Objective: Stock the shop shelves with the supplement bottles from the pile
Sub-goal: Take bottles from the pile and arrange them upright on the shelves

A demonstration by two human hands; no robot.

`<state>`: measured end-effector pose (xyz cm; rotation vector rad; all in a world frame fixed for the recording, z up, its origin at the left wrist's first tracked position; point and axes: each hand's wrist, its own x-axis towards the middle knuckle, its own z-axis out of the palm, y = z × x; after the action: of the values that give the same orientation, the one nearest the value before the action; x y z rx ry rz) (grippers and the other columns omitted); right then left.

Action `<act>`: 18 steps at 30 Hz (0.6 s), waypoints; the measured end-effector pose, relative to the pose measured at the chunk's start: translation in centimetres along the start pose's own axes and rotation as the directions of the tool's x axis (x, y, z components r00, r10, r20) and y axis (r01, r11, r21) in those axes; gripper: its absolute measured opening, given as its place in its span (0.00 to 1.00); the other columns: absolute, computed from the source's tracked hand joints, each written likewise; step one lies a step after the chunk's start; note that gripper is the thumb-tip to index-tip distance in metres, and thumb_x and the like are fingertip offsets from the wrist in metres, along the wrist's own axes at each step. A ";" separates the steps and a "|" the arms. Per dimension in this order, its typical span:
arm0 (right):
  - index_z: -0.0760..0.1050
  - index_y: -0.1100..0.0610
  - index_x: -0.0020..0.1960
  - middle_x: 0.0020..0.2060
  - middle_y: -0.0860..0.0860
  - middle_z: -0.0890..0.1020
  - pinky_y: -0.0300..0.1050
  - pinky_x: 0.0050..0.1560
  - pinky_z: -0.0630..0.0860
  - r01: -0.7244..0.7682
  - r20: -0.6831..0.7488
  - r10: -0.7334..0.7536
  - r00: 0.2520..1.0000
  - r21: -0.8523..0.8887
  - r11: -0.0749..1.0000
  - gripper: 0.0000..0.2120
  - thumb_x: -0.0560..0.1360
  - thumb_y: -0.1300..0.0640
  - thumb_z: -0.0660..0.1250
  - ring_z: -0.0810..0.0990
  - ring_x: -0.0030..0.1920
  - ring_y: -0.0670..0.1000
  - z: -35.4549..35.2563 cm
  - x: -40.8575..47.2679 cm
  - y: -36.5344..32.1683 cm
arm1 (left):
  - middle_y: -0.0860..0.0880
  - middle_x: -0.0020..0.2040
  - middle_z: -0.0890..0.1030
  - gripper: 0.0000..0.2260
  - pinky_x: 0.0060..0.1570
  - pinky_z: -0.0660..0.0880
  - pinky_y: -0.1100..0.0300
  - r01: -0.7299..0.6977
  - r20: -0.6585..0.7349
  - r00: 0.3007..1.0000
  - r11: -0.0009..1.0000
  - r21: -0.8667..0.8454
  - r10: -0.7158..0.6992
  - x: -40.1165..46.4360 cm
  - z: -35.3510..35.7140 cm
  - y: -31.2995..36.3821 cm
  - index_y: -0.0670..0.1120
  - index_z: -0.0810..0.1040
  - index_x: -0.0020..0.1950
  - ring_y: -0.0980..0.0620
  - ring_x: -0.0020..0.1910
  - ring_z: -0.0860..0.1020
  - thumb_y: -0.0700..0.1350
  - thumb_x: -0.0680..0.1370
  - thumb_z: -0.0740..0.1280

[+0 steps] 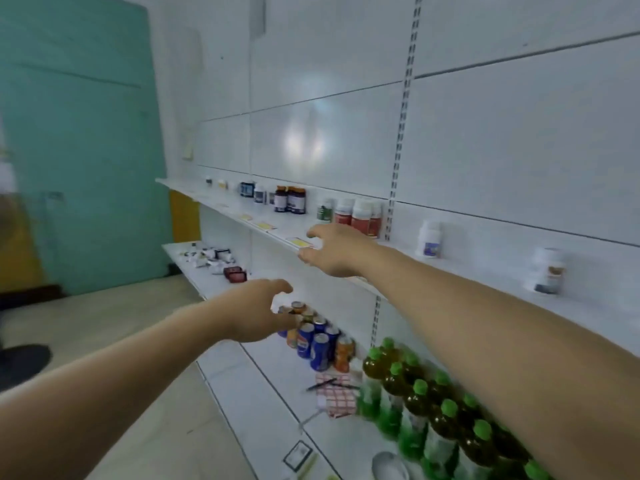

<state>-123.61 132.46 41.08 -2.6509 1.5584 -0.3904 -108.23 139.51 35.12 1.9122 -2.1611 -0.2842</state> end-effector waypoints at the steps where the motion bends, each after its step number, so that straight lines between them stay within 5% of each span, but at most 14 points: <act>1: 0.62 0.52 0.75 0.73 0.54 0.64 0.50 0.66 0.65 0.043 0.019 -0.043 0.999 0.015 0.999 0.29 0.78 0.40 0.58 0.66 0.70 0.56 1.5 2.3 -2.2 | 0.51 0.73 0.66 0.29 0.65 0.66 0.56 0.042 0.001 0.999 0.999 -0.005 -0.042 0.1 -0.2 -2.7 0.54 0.62 0.73 0.50 0.68 0.68 0.60 0.75 0.65; 8: 0.65 0.52 0.72 0.71 0.53 0.68 0.51 0.63 0.68 0.148 0.153 -0.153 0.976 0.046 0.988 0.27 0.77 0.40 0.59 0.69 0.67 0.56 13.3 16.4 -10.2 | 0.50 0.71 0.69 0.28 0.62 0.66 0.59 0.244 -0.018 0.969 0.964 -0.110 -0.247 4.4 0.1 -18.5 0.53 0.65 0.72 0.50 0.66 0.70 0.58 0.74 0.67; 18: 0.63 0.54 0.74 0.71 0.55 0.68 0.52 0.65 0.68 -0.002 0.250 -0.011 0.968 0.050 0.999 0.30 0.77 0.38 0.57 0.68 0.68 0.58 25.7 40.6 -8.1 | 0.49 0.72 0.67 0.28 0.64 0.66 0.58 0.305 0.118 0.950 0.940 -0.152 -0.289 23.4 2.8 -34.5 0.51 0.64 0.73 0.49 0.68 0.68 0.55 0.75 0.66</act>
<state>-91.80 98.97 25.45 -2.5476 1.4465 -0.0874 -79.13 111.95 23.26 2.1593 -1.8257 -0.6038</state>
